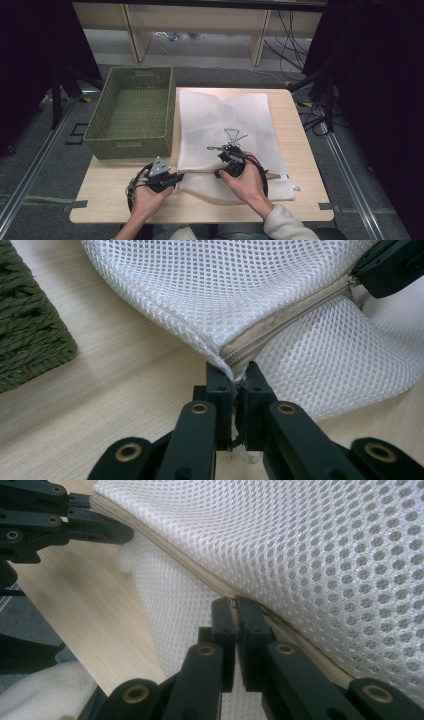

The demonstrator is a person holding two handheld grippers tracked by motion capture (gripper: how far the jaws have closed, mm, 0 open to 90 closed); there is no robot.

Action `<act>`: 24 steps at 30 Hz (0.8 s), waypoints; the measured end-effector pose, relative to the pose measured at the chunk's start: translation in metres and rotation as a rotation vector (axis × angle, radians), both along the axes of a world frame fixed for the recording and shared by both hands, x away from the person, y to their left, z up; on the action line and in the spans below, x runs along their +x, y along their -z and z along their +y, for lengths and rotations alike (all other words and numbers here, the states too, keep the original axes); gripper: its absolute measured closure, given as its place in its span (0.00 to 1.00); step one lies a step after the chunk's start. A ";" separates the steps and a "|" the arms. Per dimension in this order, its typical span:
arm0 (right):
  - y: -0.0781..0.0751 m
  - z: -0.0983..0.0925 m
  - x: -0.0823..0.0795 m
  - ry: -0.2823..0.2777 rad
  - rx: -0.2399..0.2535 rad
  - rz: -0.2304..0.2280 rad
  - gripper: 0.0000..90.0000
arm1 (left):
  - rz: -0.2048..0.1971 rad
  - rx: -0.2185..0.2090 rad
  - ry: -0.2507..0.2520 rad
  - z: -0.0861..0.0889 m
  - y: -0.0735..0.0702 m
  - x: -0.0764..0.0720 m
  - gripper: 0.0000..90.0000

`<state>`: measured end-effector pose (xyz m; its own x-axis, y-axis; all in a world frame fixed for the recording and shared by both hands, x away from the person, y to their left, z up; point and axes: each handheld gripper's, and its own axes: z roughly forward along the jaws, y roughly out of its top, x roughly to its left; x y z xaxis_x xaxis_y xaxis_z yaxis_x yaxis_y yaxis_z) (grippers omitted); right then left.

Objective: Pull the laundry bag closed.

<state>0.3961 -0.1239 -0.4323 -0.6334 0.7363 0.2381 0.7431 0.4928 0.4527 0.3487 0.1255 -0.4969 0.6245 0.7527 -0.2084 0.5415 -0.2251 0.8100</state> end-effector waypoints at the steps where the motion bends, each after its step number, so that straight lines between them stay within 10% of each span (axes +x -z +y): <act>1: 0.000 0.000 0.000 0.004 -0.002 0.002 0.98 | -0.011 0.014 -0.006 0.001 0.000 0.000 0.94; 24: -0.002 -0.006 -0.004 0.034 -0.034 -0.007 0.98 | -0.034 0.042 -0.012 0.001 0.000 0.002 0.94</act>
